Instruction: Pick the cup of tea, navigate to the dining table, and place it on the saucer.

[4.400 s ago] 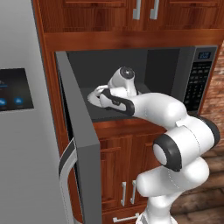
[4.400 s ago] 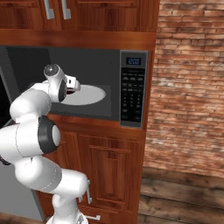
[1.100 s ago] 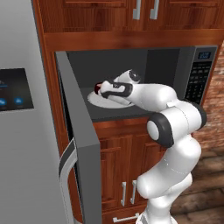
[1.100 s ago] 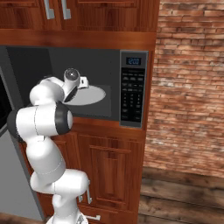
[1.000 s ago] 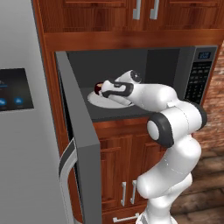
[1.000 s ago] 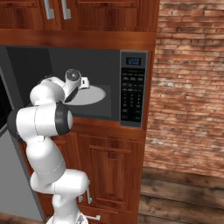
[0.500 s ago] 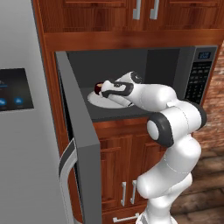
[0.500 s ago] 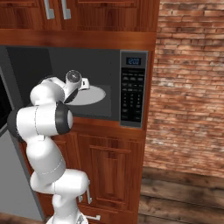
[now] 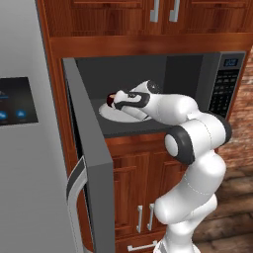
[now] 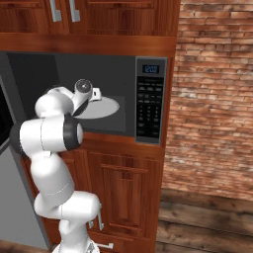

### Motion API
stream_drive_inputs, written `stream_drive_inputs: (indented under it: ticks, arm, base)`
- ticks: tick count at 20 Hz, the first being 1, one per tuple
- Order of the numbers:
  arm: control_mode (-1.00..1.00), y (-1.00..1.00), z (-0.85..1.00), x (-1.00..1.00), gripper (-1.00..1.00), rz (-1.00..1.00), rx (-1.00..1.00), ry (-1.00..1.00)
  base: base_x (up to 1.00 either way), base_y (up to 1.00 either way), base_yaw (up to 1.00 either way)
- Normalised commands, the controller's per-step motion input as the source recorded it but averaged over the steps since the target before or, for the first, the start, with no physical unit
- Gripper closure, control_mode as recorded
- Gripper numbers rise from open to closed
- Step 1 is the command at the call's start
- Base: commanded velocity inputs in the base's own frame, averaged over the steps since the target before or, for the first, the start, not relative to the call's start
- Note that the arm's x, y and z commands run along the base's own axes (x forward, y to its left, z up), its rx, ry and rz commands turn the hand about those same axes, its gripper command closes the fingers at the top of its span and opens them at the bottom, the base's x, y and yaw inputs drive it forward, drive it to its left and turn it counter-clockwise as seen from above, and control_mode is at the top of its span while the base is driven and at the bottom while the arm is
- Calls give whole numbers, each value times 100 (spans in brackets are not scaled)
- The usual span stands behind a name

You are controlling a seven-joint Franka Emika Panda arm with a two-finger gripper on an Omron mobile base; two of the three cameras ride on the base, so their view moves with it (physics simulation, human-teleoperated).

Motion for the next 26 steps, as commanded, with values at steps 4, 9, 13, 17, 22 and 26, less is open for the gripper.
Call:
stream_drive_inputs:
  ticks: [4, 9, 13, 17, 22, 26]
  arm:
    - [-100, 0, 5, 19, -100, 0, 0, 0]
    - [-100, 0, 0, 0, -100, 0, 0, 0]
    - [-100, 0, 0, 0, 100, 0, 0, 0]
    - [-100, 0, 0, 0, 100, 0, 0, 0]
    - [-100, 0, 0, 0, 100, 0, 0, 0]
    - [-100, 0, 0, 0, 100, 0, 0, 0]
  base:
    - [0, 0, 0]
    - [0, 0, 0]
    - [0, 0, 0]
    - [0, 0, 0]
    - [0, 0, 0]
    - [0, 0, 0]
